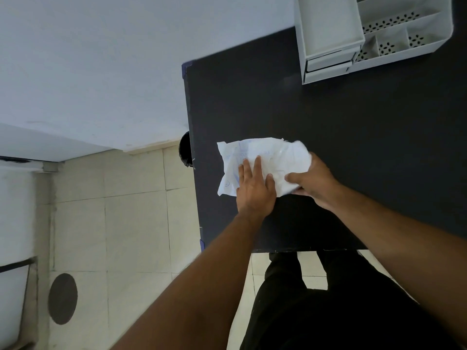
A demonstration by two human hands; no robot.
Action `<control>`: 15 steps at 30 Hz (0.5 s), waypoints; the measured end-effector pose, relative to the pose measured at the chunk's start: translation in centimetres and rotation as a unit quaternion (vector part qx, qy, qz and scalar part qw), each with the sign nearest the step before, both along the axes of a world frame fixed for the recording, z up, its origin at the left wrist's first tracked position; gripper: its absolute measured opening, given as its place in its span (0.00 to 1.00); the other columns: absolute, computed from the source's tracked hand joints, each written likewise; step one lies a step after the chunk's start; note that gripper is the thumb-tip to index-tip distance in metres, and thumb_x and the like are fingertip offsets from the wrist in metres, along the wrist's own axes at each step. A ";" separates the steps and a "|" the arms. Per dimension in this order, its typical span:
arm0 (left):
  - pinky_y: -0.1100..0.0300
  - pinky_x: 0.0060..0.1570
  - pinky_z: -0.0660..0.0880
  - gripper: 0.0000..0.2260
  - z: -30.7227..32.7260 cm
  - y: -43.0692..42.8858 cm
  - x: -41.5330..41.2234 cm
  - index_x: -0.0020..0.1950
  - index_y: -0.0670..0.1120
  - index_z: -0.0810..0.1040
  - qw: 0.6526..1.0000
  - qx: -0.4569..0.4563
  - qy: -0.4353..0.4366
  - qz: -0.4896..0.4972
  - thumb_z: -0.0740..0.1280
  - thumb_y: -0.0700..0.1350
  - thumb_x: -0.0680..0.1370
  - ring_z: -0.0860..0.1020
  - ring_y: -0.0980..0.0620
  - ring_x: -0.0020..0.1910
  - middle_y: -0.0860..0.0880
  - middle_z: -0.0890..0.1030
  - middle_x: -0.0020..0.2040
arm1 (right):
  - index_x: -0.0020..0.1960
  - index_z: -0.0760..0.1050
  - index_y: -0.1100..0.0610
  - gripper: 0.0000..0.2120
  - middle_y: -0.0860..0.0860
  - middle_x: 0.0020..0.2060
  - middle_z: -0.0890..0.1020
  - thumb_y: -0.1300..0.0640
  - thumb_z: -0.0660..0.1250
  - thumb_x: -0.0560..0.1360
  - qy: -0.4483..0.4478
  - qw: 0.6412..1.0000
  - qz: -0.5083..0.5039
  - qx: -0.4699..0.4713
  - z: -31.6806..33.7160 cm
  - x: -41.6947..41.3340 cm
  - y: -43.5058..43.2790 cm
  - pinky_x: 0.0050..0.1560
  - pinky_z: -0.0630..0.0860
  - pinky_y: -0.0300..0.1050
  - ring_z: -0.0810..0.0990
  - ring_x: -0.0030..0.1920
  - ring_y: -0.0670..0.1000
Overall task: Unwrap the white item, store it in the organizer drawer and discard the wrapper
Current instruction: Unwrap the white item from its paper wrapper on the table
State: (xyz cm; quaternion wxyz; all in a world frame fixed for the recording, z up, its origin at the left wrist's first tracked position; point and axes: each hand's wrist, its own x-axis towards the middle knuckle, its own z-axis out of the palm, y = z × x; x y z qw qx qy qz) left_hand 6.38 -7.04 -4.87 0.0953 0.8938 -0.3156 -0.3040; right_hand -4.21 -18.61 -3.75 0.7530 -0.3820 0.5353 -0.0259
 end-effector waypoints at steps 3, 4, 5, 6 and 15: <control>0.40 0.75 0.60 0.26 0.0 -0.2 0.0 0.83 0.52 0.51 1.000 0.008 0.003 -0.006 0.52 0.55 0.86 0.47 0.44 0.83 0.45 0.49 0.84 | 0.66 0.68 0.44 0.31 0.47 0.57 0.79 0.72 0.68 0.73 0.011 1.000 -0.008 -0.020 -0.1 0.2 0.1 0.41 0.84 0.51 0.81 0.56 0.52; 0.40 0.75 0.60 0.26 -0.1 -0.3 0.0 0.83 0.52 0.51 1.000 0.010 0.004 -0.006 0.52 0.55 0.86 0.47 0.43 0.83 0.44 0.49 0.84 | 0.68 0.68 0.46 0.30 0.48 0.57 0.79 0.71 0.68 0.73 0.017 0.999 -0.017 -0.031 -0.1 0.2 0.1 0.41 0.84 0.52 0.81 0.56 0.52; 0.40 0.75 0.61 0.26 -0.1 -0.4 0.0 0.83 0.52 0.52 1.000 0.012 0.003 -0.005 0.53 0.55 0.86 0.47 0.43 0.83 0.44 0.50 0.84 | 0.69 0.68 0.47 0.30 0.48 0.58 0.79 0.69 0.69 0.73 0.021 0.999 -0.027 -0.039 -0.2 0.3 0.2 0.41 0.84 0.52 0.81 0.56 0.52; 0.40 0.74 0.61 0.26 -0.1 -0.5 0.1 0.83 0.52 0.52 1.000 0.015 0.000 -0.005 0.53 0.55 0.86 0.48 0.43 0.83 0.44 0.50 0.84 | 0.71 0.68 0.48 0.31 0.48 0.59 0.79 0.68 0.70 0.73 0.021 0.998 -0.036 -0.044 -0.2 0.3 0.4 0.42 0.84 0.51 0.81 0.56 0.51; 0.35 0.72 0.62 0.28 0.2 -1.0 0.4 0.83 0.51 0.52 0.990 0.098 -0.069 -0.078 0.52 0.58 0.85 0.49 0.40 0.82 0.44 0.48 0.84 | 0.68 0.74 0.53 0.24 0.47 0.53 0.80 0.60 0.71 0.72 0.097 0.984 -0.075 -0.132 -0.6 0.2 0.6 0.52 0.77 0.45 0.80 0.54 0.51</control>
